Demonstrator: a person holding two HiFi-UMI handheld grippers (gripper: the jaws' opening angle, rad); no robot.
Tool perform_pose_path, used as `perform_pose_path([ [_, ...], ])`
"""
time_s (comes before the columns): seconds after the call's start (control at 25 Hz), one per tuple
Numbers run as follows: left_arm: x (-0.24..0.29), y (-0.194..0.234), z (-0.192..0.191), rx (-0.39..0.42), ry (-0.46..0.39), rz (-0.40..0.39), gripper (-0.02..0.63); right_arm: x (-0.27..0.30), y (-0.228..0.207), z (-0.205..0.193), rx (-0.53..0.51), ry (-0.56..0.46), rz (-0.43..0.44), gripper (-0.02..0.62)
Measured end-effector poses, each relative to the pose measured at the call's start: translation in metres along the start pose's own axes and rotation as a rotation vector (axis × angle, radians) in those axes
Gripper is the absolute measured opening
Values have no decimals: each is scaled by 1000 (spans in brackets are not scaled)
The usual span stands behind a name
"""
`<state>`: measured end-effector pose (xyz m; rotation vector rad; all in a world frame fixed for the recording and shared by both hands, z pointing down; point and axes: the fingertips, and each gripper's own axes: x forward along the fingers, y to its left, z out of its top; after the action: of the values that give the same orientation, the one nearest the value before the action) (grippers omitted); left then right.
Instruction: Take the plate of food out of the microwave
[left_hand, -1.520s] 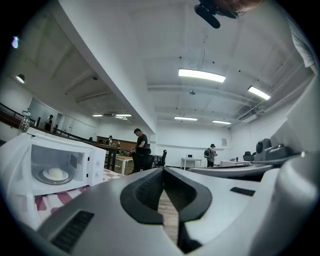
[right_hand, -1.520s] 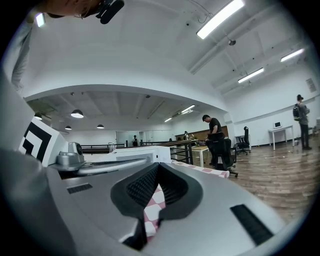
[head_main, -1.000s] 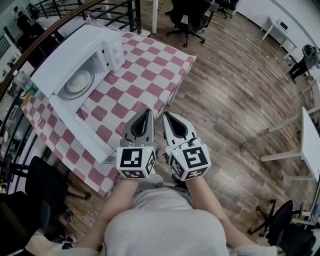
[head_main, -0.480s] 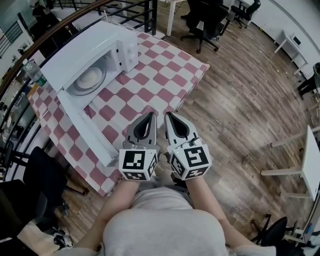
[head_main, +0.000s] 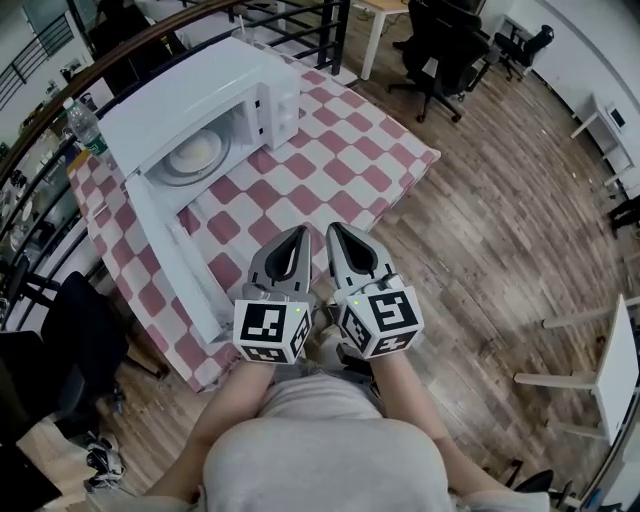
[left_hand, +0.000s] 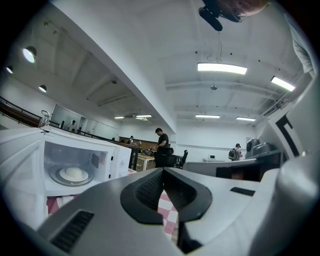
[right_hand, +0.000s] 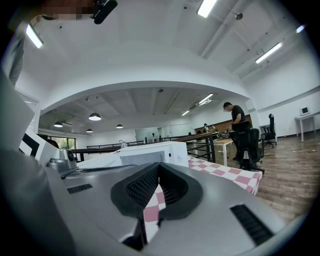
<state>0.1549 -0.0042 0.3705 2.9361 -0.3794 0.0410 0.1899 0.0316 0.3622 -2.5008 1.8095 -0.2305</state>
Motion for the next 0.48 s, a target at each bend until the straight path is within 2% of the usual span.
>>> perform_pose_path([
  [0.16,13,10,0,2,2,48,2,18,-11,6,-33,3,48,26],
  [0.32,25,26,3,-14,-8,125,2,38,-16,11,-90,10,140,26],
  [0.48,38,40,8,-26,-26,197,2,57,-21,8,-97,49,230,27],
])
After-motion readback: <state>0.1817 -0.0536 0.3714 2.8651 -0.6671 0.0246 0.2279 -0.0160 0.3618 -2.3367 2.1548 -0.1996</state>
